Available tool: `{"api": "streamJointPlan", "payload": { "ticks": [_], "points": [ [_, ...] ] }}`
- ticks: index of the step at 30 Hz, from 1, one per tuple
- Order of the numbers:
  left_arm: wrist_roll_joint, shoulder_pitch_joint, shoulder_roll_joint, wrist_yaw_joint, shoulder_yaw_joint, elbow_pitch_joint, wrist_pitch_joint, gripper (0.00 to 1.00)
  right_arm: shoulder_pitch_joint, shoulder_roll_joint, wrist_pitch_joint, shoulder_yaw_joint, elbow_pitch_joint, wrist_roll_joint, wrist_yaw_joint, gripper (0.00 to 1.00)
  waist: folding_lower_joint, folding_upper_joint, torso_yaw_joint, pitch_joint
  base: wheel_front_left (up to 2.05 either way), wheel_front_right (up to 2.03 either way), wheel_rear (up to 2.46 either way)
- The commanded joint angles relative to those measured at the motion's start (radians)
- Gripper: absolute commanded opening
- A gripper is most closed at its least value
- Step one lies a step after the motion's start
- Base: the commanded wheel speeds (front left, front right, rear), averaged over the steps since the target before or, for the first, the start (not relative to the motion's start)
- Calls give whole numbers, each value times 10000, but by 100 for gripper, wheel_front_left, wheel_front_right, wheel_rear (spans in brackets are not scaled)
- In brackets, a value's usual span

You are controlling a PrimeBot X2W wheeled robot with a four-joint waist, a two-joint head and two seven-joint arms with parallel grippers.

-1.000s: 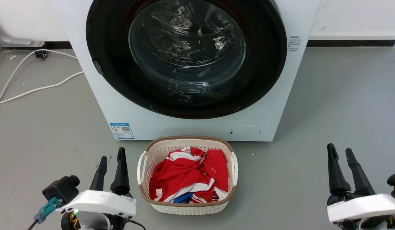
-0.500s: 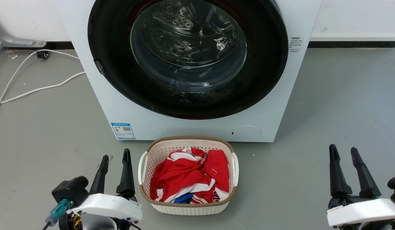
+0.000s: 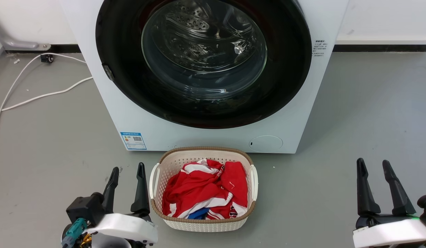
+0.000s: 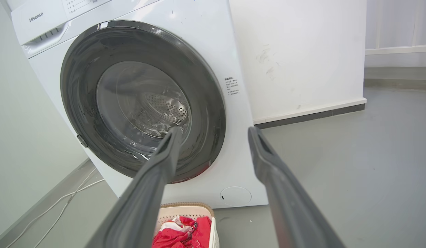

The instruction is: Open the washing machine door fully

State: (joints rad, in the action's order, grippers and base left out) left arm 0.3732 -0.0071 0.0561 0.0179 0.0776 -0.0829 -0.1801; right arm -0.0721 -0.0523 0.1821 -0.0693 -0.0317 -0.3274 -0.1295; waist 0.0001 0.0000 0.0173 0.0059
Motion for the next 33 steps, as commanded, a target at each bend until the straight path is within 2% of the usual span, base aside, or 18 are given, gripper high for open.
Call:
{"api": "streamJointPlan", "payload": {
  "ticks": [1,19,33],
  "points": [
    [-213,26,22,18,10,118,-92,100,-57,13,75,-9,-141,201,-19,100,0,0,3,1,0,0,0],
    [-1784,195,-48,104,73,85,-509,100,-311,24,486,-73,-323,1488,-18,100,0,0,37,7,0,0,0],
    [-2662,348,-63,228,113,43,-773,100,-503,32,754,-128,-173,1970,-12,100,-1,0,50,18,0,0,0]
  ]
}}
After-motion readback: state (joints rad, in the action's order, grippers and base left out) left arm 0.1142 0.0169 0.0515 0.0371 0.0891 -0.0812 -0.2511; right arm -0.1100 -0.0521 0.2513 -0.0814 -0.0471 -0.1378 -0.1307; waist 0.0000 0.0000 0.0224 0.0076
